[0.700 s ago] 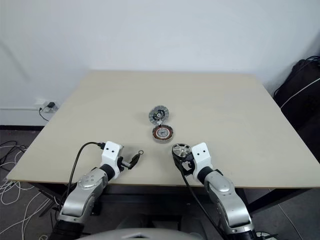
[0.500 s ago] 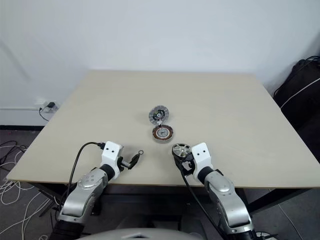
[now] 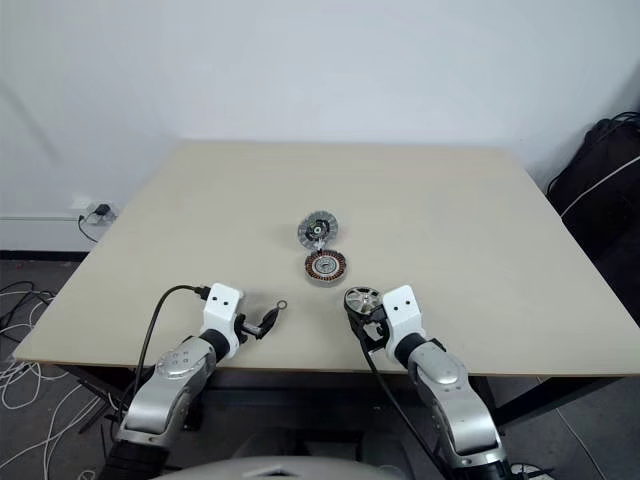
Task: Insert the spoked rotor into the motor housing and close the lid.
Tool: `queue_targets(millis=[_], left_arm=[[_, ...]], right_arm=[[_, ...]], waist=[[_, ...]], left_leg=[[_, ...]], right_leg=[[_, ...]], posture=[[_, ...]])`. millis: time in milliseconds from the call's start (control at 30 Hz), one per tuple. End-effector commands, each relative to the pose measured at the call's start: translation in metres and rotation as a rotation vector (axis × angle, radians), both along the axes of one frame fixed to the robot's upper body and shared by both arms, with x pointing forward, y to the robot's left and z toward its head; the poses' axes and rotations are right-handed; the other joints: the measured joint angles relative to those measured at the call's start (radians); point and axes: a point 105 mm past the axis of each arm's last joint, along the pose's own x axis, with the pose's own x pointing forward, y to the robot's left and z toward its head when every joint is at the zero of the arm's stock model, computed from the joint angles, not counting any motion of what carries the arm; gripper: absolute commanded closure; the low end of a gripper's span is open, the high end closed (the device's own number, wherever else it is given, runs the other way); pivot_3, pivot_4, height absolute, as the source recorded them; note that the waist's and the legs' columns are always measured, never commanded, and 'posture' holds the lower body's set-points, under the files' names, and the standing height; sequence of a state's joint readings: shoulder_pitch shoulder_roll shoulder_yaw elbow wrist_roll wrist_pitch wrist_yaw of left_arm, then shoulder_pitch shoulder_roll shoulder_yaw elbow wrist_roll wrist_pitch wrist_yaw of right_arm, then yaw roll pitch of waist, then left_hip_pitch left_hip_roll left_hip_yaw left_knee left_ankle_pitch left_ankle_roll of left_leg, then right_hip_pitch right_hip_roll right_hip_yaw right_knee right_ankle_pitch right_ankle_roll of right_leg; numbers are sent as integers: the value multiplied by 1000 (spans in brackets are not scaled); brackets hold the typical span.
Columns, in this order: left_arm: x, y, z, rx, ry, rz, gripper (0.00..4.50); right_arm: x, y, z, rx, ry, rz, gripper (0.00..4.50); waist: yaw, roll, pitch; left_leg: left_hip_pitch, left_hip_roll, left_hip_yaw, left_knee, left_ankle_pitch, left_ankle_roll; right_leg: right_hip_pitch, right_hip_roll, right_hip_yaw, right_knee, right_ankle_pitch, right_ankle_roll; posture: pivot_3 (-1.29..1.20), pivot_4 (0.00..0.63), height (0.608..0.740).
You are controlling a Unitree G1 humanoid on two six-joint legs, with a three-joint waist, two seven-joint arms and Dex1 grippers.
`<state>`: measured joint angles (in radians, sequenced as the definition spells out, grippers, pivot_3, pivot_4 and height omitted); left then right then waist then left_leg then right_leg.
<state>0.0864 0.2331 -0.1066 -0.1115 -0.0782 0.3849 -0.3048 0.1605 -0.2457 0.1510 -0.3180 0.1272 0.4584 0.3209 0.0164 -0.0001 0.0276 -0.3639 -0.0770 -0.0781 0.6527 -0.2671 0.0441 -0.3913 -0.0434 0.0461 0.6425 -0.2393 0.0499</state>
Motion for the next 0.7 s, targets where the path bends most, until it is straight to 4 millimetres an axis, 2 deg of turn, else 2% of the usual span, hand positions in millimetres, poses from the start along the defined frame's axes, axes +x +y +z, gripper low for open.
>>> queue_targets(millis=[33,167,367,700], left_arm=[[7,-7,8,-13,-33,-17,45],[8,-13,4,-4,-5,-46,45],[21,-18,-6,23,56,-35,45],[42,-29,-11,80,97,-71,45]], right_arm=[[5,0,10,6,-42,-7,31],[6,0,10,8,-43,-9,31],[6,4,10,17,-43,-4,31],[5,3,10,26,-45,-21,31]], waist=[[0,0,0],[0,0,0],[1,0,0],[1,-1,0]], left_leg=[[0,0,0,0,0,0],[0,0,0,0,0,0],[0,0,0,0,0,0],[-1,0,0,0,0,0]], right_leg=[[0,0,0,0,0,0],[0,0,0,0,0,0],[0,0,-1,0,2,4],[-1,1,-2,0,3,5]], posture=[[0,0,740],[0,0,740],[0,0,740],[0,0,740]])
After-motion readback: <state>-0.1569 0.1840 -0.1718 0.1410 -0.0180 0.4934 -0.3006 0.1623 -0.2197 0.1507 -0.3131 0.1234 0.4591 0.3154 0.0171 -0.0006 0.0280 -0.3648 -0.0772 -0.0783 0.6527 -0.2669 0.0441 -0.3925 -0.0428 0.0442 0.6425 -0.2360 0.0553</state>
